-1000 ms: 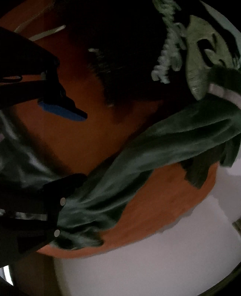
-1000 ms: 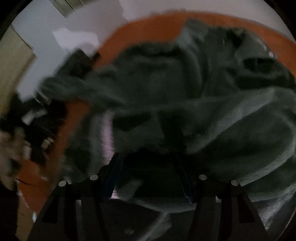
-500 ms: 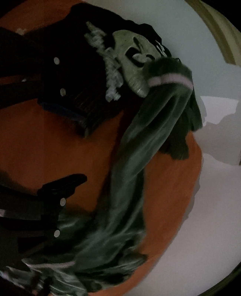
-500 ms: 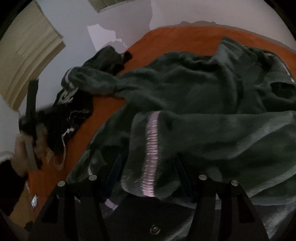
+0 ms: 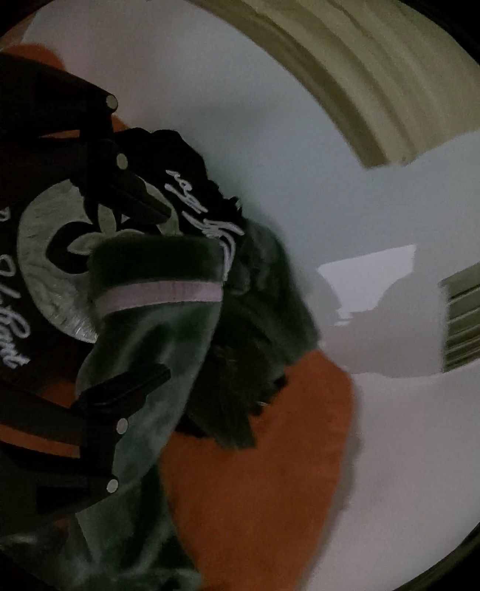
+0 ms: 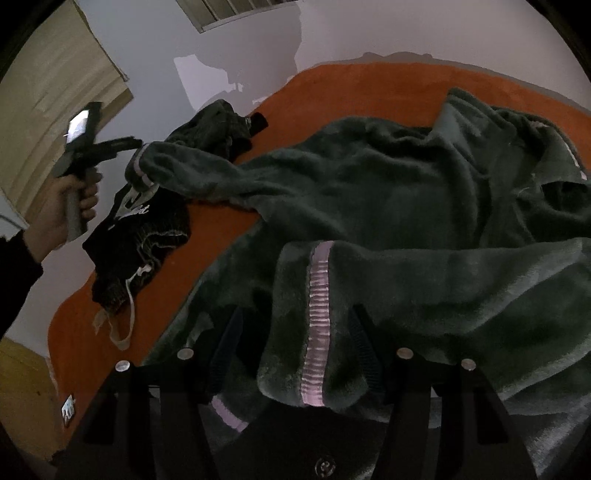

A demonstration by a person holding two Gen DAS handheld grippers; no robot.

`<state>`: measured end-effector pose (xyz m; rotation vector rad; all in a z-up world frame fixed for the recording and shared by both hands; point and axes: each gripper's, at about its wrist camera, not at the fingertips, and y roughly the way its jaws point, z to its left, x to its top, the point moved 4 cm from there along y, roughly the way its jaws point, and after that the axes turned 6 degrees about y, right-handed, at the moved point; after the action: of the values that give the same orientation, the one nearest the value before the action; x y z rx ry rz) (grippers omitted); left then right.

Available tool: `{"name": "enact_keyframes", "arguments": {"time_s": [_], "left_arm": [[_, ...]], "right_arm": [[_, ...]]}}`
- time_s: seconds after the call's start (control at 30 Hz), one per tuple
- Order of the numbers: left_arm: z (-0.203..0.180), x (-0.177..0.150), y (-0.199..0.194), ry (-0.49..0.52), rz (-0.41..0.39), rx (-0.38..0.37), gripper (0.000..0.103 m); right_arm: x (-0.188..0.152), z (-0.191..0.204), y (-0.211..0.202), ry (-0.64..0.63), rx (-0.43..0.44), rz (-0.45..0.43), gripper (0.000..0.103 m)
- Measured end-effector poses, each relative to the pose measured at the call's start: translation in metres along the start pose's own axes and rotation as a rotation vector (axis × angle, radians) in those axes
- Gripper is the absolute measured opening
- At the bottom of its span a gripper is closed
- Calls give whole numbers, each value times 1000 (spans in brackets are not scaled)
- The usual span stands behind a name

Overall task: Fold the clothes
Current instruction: 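Lay the pink-striped cuff down over the black printed garment with the left gripper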

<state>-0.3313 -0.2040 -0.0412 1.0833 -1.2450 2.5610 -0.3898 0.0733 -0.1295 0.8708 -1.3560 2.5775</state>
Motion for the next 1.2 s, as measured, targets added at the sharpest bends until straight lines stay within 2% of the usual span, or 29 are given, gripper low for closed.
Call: {"name": "enact_keyframes", "arguments": {"time_s": [0.07,0.13,0.3,0.43,0.5,0.6,0.67,0.77,0.8,0.83,0.97,1.07,1.17,1.2], "left_arm": [[4,2,18,8,39,43,79],[24,8,25,-42,33,59,79],[87,9,26,-254,-12,-73,79],[130,-10,50,-402,95,-137,79],[139,-24,56,-467,138,-217,79],[133,-45,58,-534,182,-447,79],[116,-52,57,-497,179,-509,79],[87,-51,56,-407,164,-526,77],[77,-49,56,-378,155,-526,50],[69,-47,54,-351,143,-513,4],[56,-36,32,-267,62,-402,3],[58,-27,14,-253,10,-403,4],[56,-23,20,-270,88,-466,11],[55,-22,25,-277,126,-485,24]], "right_arm": [[-1,-2,-4,3,-4,-5,59],[-3,-5,-7,7,-4,-6,59],[-10,-9,-11,-8,-20,-7,59],[-11,-15,-4,21,-17,0,59],[-11,-18,0,44,-9,10,59],[-11,-16,0,43,-4,10,59],[-11,-15,-1,35,-7,8,59],[-13,-14,0,32,-12,15,59],[-13,-14,0,35,-14,18,59],[-13,-14,0,40,-14,20,59],[-15,-15,-10,45,-22,13,59],[-19,-19,-19,47,-37,2,59],[-22,-27,-24,65,-46,6,59],[-23,-28,-24,69,-48,9,59]]}}
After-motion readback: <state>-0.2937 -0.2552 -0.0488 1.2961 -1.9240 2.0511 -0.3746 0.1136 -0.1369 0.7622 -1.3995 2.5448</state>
